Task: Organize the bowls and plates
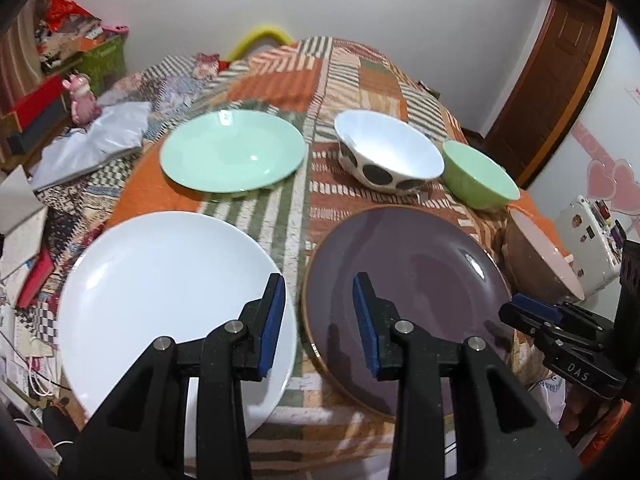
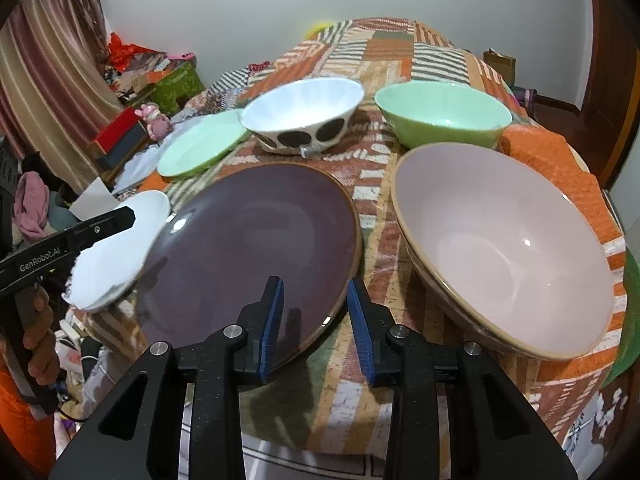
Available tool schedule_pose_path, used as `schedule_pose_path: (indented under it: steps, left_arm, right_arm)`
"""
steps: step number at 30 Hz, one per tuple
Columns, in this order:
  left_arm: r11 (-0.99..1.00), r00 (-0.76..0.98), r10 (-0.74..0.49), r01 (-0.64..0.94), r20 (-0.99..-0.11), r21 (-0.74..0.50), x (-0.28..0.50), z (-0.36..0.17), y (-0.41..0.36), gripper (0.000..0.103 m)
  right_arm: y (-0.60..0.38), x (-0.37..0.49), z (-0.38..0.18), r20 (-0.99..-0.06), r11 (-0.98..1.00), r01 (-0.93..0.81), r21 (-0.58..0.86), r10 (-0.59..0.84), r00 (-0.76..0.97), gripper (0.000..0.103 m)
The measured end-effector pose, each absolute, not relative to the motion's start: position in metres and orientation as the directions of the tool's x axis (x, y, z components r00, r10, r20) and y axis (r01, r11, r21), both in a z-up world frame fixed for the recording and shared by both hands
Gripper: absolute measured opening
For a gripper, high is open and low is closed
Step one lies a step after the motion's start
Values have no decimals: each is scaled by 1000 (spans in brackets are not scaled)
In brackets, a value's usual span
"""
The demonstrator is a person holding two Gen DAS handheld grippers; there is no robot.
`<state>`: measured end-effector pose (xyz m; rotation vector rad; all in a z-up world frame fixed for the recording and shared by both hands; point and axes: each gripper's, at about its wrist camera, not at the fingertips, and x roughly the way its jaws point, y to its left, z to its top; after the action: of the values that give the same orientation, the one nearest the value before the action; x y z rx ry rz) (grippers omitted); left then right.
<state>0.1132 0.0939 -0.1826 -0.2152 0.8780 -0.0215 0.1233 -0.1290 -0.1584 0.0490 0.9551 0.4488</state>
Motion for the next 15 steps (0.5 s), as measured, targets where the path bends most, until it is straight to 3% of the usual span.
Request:
schedule_pose_path:
  steps: [9, 15]
  left_arm:
    - [978, 711, -12, -139, -703, -158, 81, -156, 116, 62]
    - [969, 725, 48, -200, -687, -143, 62, -147, 141, 70]
  right_arm:
    - [-103, 120, -133, -736, 875, -436, 212, 436, 517, 36]
    - [-74, 124, -125, -721, 843, -498, 202, 472, 507, 40]
